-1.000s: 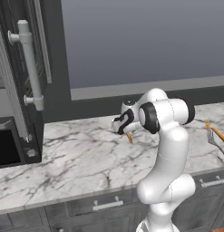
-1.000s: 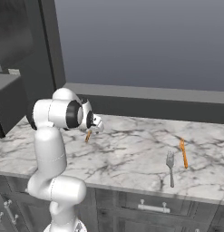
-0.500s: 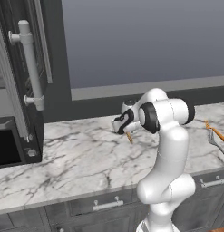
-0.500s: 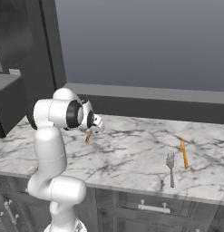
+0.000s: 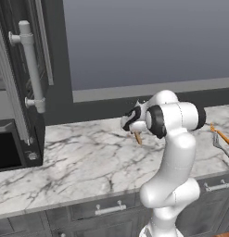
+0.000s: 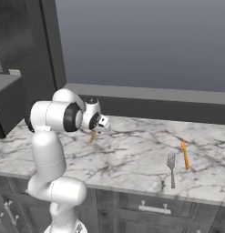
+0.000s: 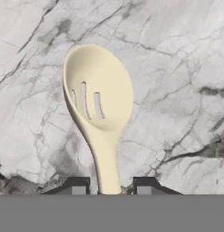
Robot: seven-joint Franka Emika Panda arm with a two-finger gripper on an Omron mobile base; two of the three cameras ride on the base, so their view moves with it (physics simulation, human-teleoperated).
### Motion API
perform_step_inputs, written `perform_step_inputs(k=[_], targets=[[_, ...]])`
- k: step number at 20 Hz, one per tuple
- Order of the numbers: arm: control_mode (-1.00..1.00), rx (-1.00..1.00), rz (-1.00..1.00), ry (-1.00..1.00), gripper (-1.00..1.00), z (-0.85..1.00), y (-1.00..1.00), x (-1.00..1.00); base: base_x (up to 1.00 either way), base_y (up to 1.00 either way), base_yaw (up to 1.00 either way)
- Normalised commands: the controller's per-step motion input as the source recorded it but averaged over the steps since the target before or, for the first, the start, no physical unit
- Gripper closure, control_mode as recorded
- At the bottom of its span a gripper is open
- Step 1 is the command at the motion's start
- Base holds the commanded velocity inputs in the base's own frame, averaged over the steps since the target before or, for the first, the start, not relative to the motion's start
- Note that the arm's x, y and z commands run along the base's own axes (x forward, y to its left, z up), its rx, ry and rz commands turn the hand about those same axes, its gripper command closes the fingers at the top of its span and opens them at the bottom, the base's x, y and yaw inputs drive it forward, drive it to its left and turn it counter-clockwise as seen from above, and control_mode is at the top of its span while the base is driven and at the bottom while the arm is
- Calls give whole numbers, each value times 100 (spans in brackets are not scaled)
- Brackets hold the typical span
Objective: Organize the utensils by type. Pick up the wooden spoons from the counter and place them in the open cabinet. Then pick up the metallic utensils from the counter and place them in the open drawer.
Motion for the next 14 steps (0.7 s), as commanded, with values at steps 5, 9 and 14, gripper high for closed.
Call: perform_step_inputs(k=[5,9,14], targets=[[-100,1,7,1,100,64,-18,-30,0,0,0],[-100,0,10,0,100,78,-7,-34,0,0,0],[-100,0,11,0,100,79,-2,-40,0,0,0]])
